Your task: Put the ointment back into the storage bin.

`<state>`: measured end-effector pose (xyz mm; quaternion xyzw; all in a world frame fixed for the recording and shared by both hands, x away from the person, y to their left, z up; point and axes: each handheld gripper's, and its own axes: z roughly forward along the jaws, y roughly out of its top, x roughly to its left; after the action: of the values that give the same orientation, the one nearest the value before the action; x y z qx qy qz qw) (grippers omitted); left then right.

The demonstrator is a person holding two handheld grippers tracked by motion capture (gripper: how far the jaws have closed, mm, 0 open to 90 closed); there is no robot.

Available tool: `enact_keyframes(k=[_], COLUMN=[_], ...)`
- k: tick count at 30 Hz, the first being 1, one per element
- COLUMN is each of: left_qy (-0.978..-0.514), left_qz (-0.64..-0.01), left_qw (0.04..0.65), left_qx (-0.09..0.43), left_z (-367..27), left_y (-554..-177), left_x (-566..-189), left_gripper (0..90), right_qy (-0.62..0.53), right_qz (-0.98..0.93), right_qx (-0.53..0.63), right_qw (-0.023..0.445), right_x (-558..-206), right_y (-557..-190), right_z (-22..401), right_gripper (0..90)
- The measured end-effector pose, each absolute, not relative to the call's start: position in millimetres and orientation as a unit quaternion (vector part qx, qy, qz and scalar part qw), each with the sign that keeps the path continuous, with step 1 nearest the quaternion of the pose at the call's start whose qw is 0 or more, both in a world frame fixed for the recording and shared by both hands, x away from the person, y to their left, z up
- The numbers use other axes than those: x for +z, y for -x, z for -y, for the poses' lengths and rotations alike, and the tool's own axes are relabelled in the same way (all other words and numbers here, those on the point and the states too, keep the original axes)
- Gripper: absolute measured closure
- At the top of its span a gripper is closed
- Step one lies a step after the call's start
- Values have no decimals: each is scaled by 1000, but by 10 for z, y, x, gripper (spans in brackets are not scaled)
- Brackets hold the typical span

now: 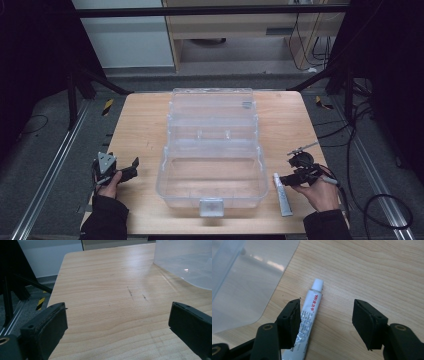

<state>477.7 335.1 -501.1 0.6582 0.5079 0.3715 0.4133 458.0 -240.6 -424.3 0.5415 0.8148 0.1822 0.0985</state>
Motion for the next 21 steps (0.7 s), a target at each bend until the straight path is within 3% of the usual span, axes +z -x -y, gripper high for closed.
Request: enact_keyframes(k=[21], left_qy=[-657], left_qz=[-509], left_qw=[415], left_qx=[371], left_z=[-3354], left_y=[-4779], left_x=[-5011], left_gripper=[15], right_qy=[-544], right_qz=[-827], right_qx=[128], right_qw=[62], right_x=[-4372], right_y=[-4662], right_z=[2221], right_gripper=[514])
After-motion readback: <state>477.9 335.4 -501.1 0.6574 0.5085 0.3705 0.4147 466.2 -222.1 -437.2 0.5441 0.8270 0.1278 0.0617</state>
